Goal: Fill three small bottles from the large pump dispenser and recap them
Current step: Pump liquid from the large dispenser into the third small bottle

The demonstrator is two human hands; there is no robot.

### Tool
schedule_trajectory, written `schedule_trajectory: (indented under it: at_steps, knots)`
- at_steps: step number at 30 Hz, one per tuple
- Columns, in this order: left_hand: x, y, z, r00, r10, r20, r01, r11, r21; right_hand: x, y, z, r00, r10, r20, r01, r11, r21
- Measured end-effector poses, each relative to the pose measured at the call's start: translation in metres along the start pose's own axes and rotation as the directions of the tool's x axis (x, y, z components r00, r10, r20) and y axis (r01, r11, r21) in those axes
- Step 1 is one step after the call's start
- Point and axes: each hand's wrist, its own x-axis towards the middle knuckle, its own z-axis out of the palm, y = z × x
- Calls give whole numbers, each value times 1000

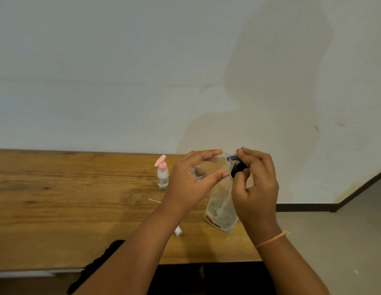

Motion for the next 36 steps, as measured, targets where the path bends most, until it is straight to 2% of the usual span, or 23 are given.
schedule_trajectory:
  at_steps: [4,9,13,19,21,26,30,36]
  knots:
    - [-4,-6,3,999,-38,-10,38,999,6,-5,4,1,999,20,43,-18,999,-44]
    - [-3,1,2,1000,11,-12,-11,1000,-2,-2,-8,0,998,46,-49,-45,998,33]
    - [-2,2,-1,1000,15,5,-15,1000,-17,-1,-13,2,996,51,-80,-48,998,31]
    - [-4,-2,2,999,-48,20,48,999,22,-6,1,1,1000,26,10,-26,1000,-6]
    - [-5,-2,1,999,-44,20,43,998,42,-8,-1,0,999,38,12,-38,999,33]
    - [-3,5,0,1000,21,5,-21,999,25,2,-16,-2,989,121,-88,-102,975,198]
    - [-2,5,-1,999,34,0,-34,998,44,5,-15,0,990,97,-103,-83,988,133]
    - [-2,-3,0,998,-58,14,57,997,54,-3,1,4,997,36,-65,-32,998,53]
